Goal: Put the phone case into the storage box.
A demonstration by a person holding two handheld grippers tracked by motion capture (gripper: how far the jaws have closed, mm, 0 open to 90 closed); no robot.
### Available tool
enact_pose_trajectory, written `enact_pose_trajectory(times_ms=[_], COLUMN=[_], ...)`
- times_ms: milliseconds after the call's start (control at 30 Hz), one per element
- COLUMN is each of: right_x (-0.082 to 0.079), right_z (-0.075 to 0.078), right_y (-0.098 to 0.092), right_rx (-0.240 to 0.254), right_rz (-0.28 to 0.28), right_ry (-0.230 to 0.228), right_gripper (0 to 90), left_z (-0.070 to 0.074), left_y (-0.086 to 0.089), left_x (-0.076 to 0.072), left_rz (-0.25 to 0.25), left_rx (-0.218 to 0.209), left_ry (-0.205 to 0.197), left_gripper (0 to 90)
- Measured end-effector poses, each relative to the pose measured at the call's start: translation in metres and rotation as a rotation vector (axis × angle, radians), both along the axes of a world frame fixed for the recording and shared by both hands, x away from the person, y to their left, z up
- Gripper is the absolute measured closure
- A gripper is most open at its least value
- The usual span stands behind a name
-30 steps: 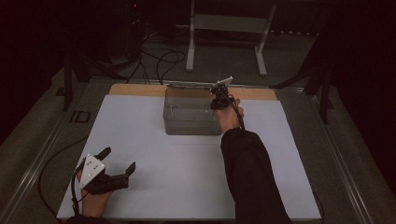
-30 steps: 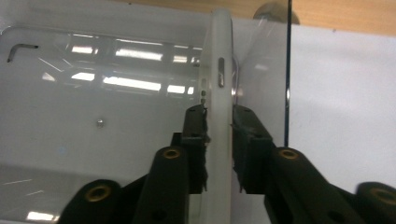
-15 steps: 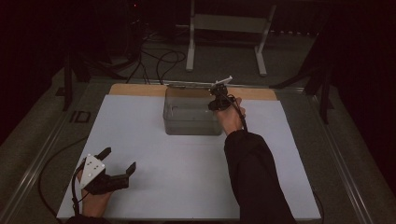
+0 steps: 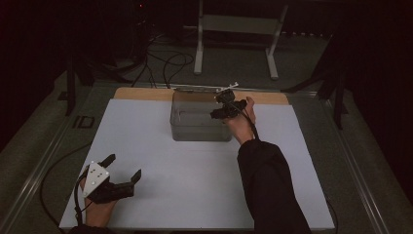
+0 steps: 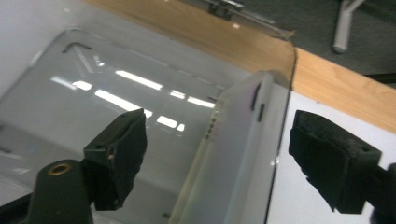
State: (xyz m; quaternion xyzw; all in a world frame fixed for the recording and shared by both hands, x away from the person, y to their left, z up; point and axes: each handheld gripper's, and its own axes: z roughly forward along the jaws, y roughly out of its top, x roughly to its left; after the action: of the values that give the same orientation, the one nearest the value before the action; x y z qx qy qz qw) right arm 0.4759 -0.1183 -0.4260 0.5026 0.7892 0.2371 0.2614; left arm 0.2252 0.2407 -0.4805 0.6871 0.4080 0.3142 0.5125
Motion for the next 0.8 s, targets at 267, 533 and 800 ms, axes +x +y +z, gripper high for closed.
enact_pose_trajectory(times_ms=[267, 533, 800], right_x=[-0.009, -0.022, -0.038], right_z=[0.004, 0.008, 0.008], right_y=[-0.006, -0.015, -0.025], right_rx=[0.057, 0.148, 0.215], right_rz=[0.082, 0.144, 0.184], right_ry=[-0.036, -0.077, -0.099], right_gripper=[12.1, 9.9, 9.8], left_z=[0.0, -0.001, -0.002], left_y=[0.0, 0.0, 0.0], left_x=[0.0, 0.0, 0.001], left_rz=[0.0, 0.0, -0.011], left_rx=[0.003, 0.003, 0.004], left_ry=[0.001, 0.003, 0.015], left_gripper=[0.7, 0.7, 0.6])
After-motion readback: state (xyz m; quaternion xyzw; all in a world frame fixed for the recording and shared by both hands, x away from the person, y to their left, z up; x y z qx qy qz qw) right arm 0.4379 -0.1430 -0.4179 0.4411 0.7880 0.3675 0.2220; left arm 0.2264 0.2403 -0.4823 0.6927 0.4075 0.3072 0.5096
